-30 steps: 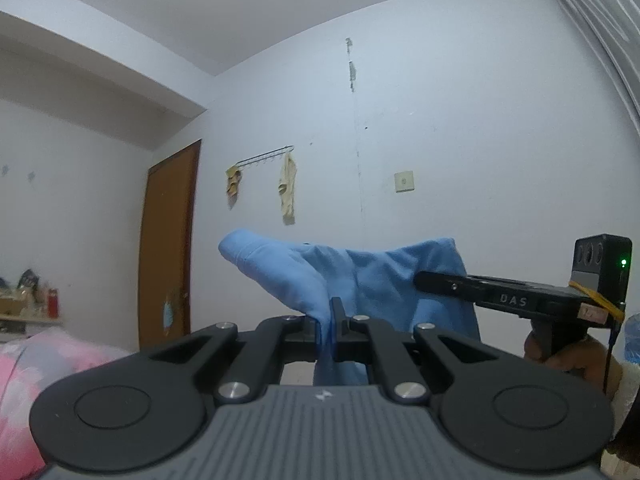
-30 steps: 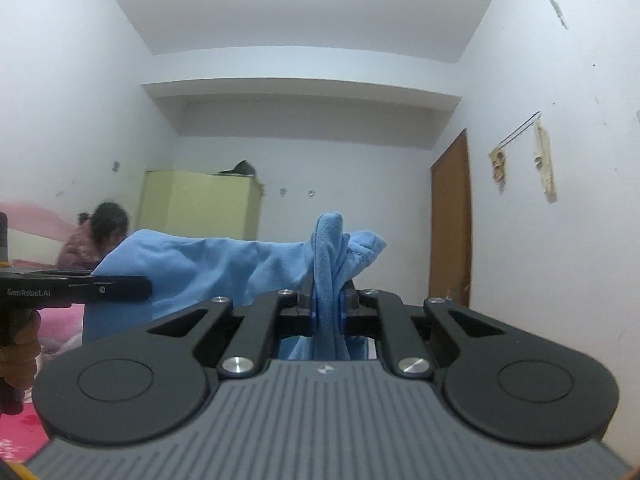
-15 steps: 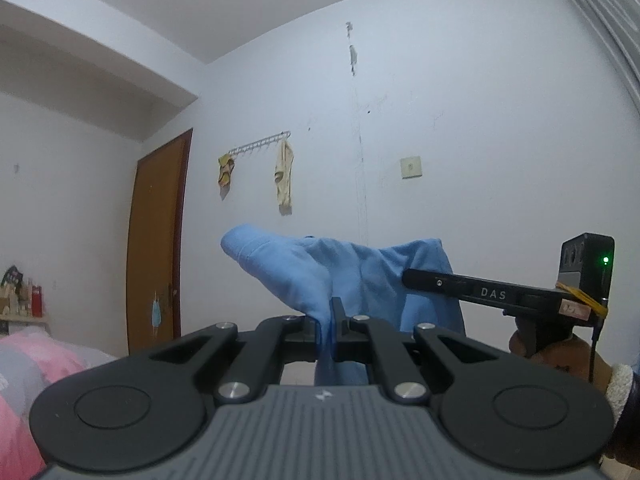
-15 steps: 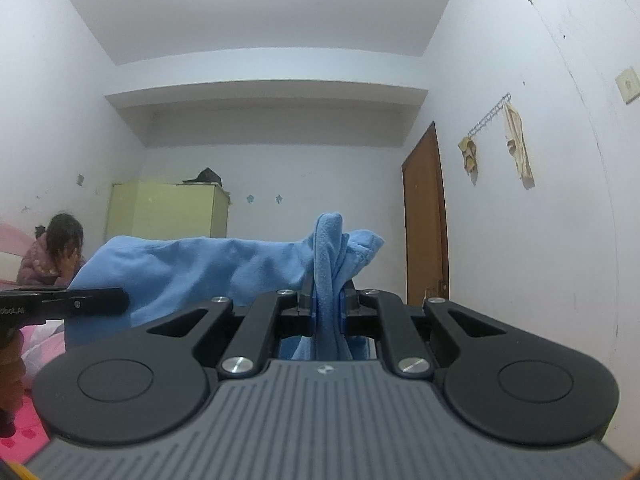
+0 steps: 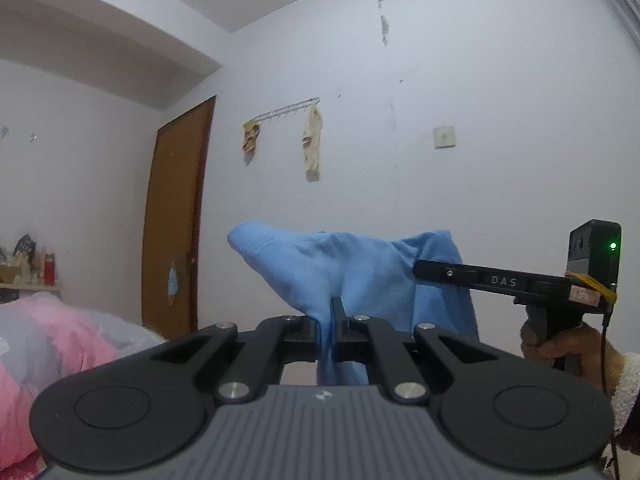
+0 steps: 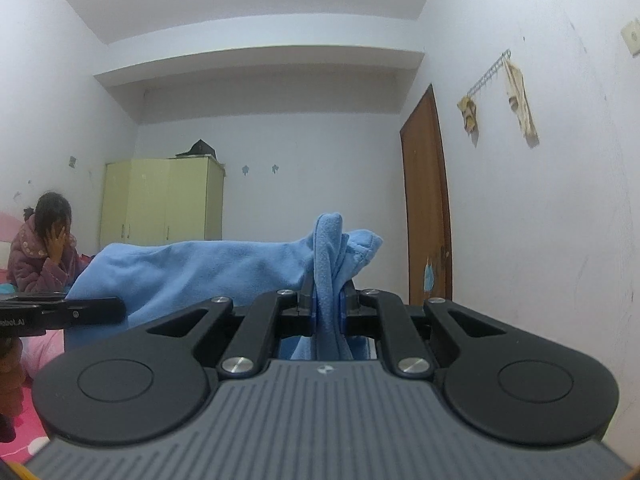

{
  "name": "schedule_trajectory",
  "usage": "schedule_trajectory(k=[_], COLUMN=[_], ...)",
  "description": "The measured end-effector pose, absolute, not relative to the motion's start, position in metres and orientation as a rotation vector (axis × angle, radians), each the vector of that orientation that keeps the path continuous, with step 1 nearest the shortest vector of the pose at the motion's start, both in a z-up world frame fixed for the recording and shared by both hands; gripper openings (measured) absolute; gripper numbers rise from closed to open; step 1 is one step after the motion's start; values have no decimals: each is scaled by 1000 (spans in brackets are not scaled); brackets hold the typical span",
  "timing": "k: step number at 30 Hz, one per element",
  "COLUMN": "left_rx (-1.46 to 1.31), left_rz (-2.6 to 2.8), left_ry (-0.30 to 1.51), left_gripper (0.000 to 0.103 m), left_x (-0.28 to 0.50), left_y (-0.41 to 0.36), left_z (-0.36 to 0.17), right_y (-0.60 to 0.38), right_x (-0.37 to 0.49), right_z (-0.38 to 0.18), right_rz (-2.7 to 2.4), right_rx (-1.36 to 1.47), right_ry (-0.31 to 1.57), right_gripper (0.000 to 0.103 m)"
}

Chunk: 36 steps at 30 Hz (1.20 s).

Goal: Fold clothes
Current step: 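Carry the lifted blue shirt with both grippers toward the clothes stack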

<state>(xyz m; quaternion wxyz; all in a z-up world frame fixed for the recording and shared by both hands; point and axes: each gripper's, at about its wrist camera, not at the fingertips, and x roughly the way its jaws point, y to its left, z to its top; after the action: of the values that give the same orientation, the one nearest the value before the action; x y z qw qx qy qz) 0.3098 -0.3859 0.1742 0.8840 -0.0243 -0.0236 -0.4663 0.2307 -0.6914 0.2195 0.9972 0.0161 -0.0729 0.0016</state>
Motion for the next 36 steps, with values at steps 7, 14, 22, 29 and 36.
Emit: schedule_trajectory(k=[7,14,22,29,36], left_rx=[-96,-189,-217,-337,-170], left_rz=[-917,-872,-778,-631,-845], left_ry=[74,248,443,438,373], left_gripper=[5,5,45,57,57], left_x=[355,406,458,480,448], left_y=[-382,-367,-353,-318,-346], left_z=[153,118,65,62,79], right_y=[-688,-673,-648,-652,-653], right_x=[274,325,394,385,374], right_z=[199,178,138,149,159], right_rz=[25,67,55,-72,62], right_rx=[30,8,-34,10,62], right_ry=[-44,94,370,342,366], right_gripper=[8,8,26,63,13])
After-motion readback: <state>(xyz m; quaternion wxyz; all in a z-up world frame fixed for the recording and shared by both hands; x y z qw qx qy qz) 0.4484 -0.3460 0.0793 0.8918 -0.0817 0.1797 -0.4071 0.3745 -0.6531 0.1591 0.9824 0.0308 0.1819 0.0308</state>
